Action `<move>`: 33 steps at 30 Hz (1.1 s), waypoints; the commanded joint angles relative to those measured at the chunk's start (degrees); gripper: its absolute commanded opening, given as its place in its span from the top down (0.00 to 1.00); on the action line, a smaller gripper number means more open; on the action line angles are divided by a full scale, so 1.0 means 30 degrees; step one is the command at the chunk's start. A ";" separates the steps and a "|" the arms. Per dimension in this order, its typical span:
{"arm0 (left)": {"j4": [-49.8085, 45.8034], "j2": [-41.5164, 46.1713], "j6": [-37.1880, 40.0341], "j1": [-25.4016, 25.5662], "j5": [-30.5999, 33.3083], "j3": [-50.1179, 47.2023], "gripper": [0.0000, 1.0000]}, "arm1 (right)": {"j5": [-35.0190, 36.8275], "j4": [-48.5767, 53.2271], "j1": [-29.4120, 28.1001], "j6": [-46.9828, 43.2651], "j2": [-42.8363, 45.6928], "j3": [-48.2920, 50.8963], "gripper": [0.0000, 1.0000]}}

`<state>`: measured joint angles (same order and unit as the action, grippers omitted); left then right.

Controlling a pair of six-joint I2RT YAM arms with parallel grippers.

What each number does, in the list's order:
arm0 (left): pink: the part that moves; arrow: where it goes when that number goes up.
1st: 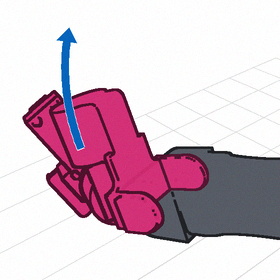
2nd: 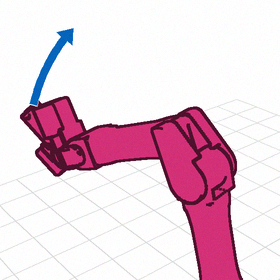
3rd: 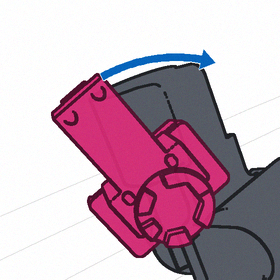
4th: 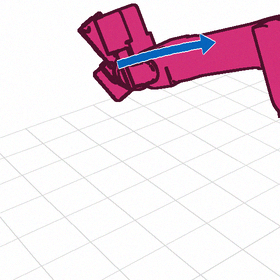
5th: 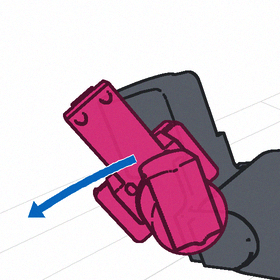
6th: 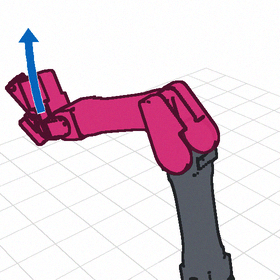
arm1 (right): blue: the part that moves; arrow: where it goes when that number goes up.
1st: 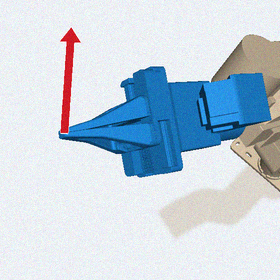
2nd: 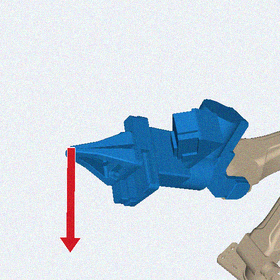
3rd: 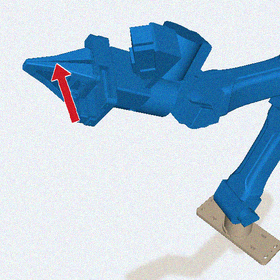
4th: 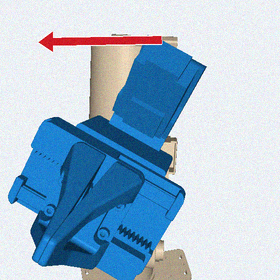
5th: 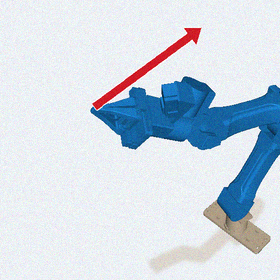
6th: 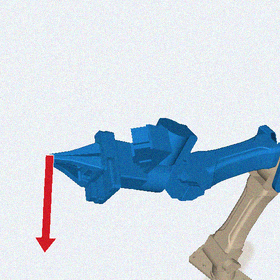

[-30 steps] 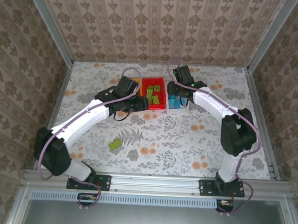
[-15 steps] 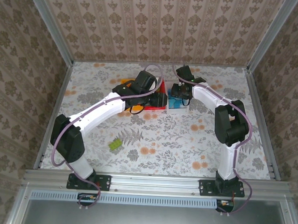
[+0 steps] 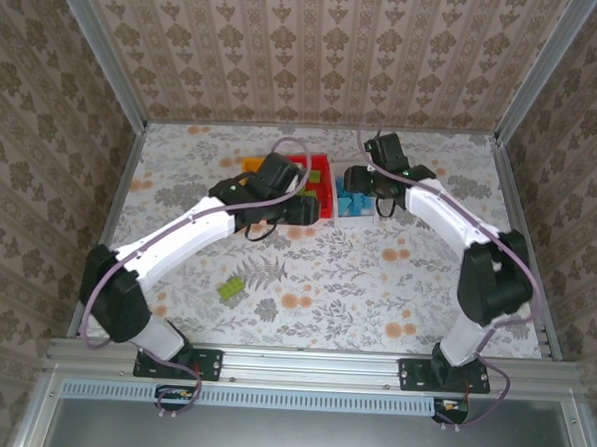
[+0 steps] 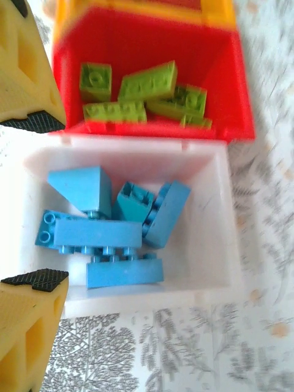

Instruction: Sort the legos into containers by color

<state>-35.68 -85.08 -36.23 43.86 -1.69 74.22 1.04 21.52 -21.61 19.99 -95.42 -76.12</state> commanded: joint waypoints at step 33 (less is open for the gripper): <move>-0.1793 0.0970 -0.1341 -0.4648 -0.1139 -0.9570 0.16 | -0.5481 -0.5575 -0.7680 -0.3859 0.8237 1.0438 0.21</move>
<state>-42.57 -82.65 -41.47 28.91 -1.41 47.48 -15.25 6.04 -44.31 7.27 -71.70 -45.58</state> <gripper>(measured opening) 0.837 0.785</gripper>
